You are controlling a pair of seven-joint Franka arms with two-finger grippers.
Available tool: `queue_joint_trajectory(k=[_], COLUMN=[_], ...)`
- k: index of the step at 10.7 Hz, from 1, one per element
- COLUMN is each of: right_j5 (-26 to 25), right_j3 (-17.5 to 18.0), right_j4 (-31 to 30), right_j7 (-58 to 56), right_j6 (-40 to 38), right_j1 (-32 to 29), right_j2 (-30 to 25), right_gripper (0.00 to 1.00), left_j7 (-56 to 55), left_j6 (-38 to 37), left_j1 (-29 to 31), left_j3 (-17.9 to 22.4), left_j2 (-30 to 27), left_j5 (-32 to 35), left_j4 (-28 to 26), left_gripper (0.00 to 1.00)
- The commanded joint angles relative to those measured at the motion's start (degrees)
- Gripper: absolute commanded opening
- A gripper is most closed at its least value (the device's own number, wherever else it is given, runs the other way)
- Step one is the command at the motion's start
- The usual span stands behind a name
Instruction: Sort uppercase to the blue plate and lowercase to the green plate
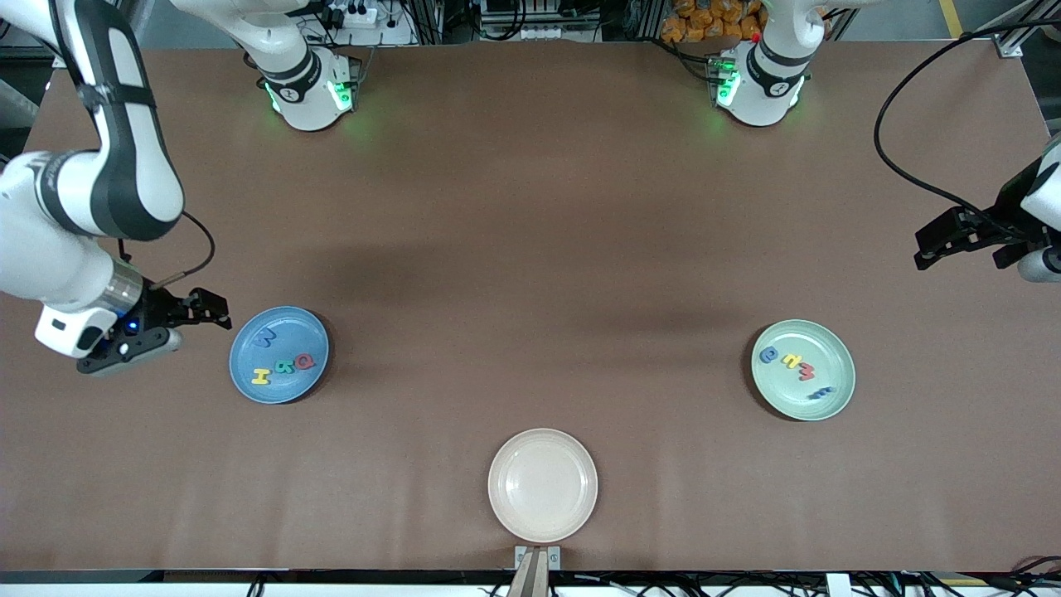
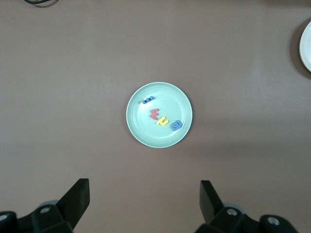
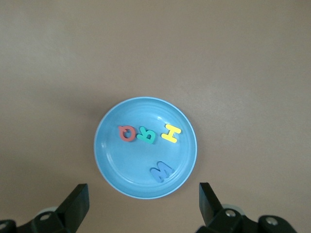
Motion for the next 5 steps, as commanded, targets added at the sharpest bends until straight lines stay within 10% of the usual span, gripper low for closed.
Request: queue_joint_trajectory(k=[1, 5], right_j5=[-1.2, -4.2], right_j3=[3.6, 3.1], right_j4=[-3.5, 5.8], right_j7=[3.4, 4.8], right_j6=[-1.0, -11.4], right_j1=[-3.9, -4.9], right_j2=[-7.5, -9.3], right_gripper=[1.00, 1.00], left_j7=[-0.3, -0.2], left_j6=[-0.6, -5.2], left_j1=[0.1, -0.4], left_j3=[0.0, -0.6], left_j2=[-1.5, -1.8], left_j5=[0.5, 0.4], left_j4=[-0.1, -0.1], left_gripper=[1.00, 1.00])
